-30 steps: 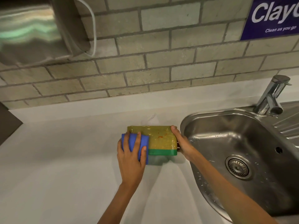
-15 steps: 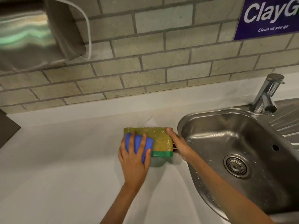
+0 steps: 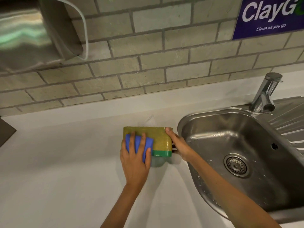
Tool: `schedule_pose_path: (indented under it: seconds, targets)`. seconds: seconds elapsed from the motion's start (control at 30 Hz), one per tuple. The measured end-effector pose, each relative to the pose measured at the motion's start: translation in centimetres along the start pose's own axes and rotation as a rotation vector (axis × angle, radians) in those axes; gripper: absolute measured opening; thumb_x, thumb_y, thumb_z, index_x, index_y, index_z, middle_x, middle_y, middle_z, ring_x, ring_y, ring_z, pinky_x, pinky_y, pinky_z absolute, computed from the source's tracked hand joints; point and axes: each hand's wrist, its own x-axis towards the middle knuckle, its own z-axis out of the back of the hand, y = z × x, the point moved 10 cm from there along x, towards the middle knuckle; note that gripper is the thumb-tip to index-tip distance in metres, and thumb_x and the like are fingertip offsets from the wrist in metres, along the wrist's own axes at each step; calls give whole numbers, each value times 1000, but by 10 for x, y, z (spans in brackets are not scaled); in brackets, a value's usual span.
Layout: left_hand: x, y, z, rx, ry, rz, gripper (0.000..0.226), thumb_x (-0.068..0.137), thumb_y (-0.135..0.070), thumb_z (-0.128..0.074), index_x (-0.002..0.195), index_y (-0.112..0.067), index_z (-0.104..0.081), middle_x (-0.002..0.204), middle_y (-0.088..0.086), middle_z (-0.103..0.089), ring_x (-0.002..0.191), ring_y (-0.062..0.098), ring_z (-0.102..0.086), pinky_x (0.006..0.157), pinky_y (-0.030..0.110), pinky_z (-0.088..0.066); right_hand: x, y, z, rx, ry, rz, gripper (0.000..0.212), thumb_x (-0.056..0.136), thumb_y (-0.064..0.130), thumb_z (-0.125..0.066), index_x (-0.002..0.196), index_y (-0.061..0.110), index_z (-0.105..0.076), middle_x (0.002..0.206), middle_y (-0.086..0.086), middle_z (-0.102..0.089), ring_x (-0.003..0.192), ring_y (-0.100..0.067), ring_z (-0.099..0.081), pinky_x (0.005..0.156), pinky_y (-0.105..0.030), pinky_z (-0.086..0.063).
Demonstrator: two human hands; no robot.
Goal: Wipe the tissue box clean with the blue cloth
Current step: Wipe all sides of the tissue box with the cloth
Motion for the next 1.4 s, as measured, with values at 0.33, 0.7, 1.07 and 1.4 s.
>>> schedule_pose_path:
  seconds: [0.33,0.7,1.07,1.4]
  targets:
    - [-1,-45,-18,20,115,-102,62,96,-49,-14,132,-18,-54,135,17,-56,119,44,-55,91,54,-49,1,-1,-3,13,11,-42,100,37,81,-59,115,18,-59,104,-4,-70,96,-20,-65,76,-33,-54]
    - [16,-15,-23,-301,-13,196,71,90,-57,-15,141,-15,-41,150,17,-37,140,39,-28,108,47,-34,-1,23,-9,89,-189,133,108,47,70,-69,131,10,-38,125,-6,-57,112,-19,-57,97,-33,-48]
    - [10,46,-48,-1022,-129,738,34,100,-27,-37,130,-15,-45,67,15,-59,49,17,-57,47,32,-49,-18,24,-23,82,-289,375,61,87,46,-47,136,19,-23,141,-7,-31,119,-14,-44,81,-10,-44]
    - [-10,77,-64,-1029,-110,1099,56,84,-35,-61,134,-18,-41,125,11,-58,108,28,-59,97,42,-48,-41,11,-51,-101,-208,527,63,88,21,-57,137,7,-19,135,-10,-28,124,-13,-38,86,-1,-42]
